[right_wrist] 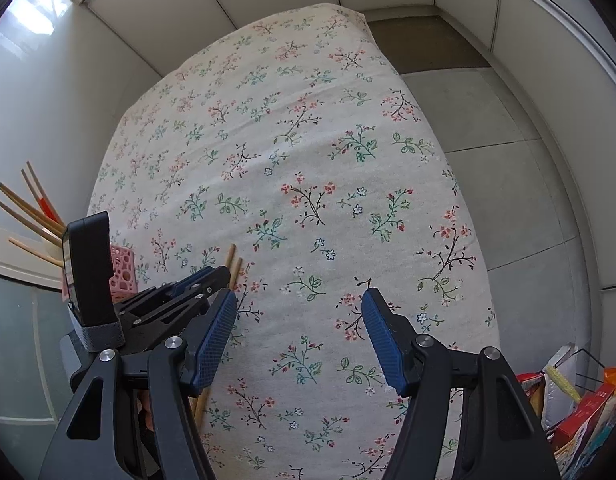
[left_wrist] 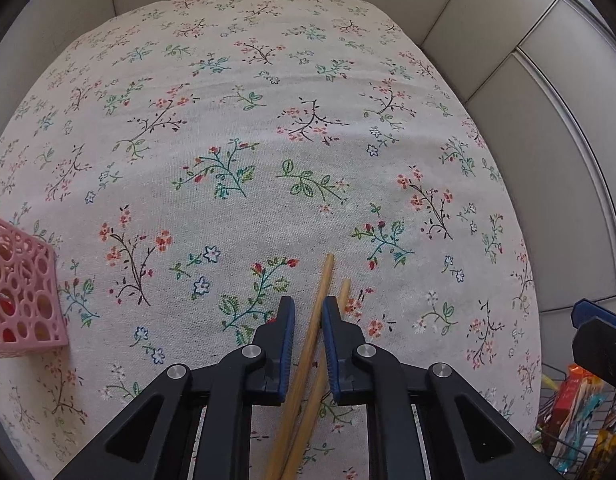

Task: Organize utensils
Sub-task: 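Close the left tool on one wooden chopstick and lift it upright, then close the right tool on the last wooden chopstick and lift it upright, then carry both chopsticks upright over the pink holder, then open the left tool to drop its chopstick into the pink holder, then lower the right tool's chopstick into the holder and open the right tool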

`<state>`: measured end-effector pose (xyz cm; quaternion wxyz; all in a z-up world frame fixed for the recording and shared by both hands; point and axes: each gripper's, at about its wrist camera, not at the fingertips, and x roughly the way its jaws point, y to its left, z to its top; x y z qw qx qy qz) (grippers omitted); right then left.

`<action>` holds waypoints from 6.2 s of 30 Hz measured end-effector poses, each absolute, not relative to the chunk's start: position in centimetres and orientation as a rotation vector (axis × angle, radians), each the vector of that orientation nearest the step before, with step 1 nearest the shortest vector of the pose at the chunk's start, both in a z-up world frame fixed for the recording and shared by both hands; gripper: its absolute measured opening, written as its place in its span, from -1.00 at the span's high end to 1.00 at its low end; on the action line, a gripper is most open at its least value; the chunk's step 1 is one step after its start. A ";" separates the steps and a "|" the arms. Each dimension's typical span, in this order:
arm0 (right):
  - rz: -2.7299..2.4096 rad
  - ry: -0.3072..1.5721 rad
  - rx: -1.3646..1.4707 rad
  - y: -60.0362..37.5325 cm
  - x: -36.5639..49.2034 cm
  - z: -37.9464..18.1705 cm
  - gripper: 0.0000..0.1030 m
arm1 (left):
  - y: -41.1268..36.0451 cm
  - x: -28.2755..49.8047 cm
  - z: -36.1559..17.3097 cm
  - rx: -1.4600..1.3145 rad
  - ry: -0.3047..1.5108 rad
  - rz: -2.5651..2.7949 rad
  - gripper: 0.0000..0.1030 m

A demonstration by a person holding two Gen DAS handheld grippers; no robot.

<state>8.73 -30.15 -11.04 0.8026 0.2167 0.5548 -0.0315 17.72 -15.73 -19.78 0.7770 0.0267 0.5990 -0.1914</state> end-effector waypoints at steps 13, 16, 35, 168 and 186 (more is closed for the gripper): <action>-0.059 1.200 0.449 -28.7 9.3 -11.4 -0.32 | -11.6 15.7 -16.9 0.067 1.258 -0.348 0.91; -0.043 1.202 0.448 -28.0 9.6 -11.4 -0.32 | -10.7 14.6 -14.7 0.055 1.211 -0.365 0.91; 0.026 1.348 0.456 -23.6 12.6 -16.7 -0.08 | -3.1 10.1 -8.8 -0.057 1.054 -0.396 0.91; 0.304 0.596 0.223 -7.5 10.7 3.9 0.91 | 10.1 11.1 -3.5 -0.206 0.810 -0.037 -0.24; 0.335 0.682 0.213 -6.0 13.8 -0.3 0.70 | 9.6 11.5 -3.7 -0.181 0.820 -0.044 -0.54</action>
